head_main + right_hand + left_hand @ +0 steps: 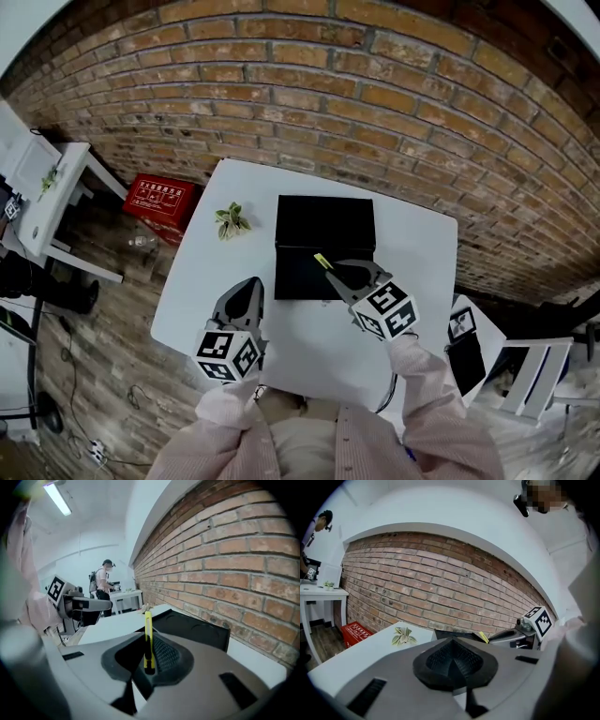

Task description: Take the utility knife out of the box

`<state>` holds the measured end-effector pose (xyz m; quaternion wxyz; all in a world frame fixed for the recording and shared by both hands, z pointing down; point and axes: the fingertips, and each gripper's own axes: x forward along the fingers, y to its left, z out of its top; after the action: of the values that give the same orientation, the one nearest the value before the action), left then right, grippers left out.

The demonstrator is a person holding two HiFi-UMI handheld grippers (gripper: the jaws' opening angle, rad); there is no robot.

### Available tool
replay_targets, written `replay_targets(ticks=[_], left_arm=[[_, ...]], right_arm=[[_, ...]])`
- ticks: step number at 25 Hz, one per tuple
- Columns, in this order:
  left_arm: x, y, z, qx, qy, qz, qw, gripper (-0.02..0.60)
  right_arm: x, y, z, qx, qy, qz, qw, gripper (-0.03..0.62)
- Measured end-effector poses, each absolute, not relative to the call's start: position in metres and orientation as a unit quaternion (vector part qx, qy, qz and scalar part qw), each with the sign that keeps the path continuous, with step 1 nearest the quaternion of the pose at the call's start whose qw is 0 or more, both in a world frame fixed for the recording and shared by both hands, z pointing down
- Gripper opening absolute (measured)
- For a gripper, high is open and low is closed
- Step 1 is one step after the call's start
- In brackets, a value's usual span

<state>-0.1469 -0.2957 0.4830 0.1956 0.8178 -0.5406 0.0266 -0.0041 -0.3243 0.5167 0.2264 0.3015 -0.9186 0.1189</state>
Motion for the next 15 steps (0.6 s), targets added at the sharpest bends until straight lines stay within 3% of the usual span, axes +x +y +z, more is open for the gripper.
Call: replay_targets(ticks=[10, 15], left_arm=[[-0.138, -0.288, 0.441, 0.833, -0.537, 0.022, 0.13, -0.008], [-0.138, -0.28, 0.419, 0.835, -0.54, 0.02, 0.099, -0.008]], right_arm=[[0.02, -0.312, 0.449, 0.382, -0.912, 0.14, 0.057, 0.052], [0.037, -0.3, 0.426, 0.419, -0.898, 0.133, 0.006, 0.052]])
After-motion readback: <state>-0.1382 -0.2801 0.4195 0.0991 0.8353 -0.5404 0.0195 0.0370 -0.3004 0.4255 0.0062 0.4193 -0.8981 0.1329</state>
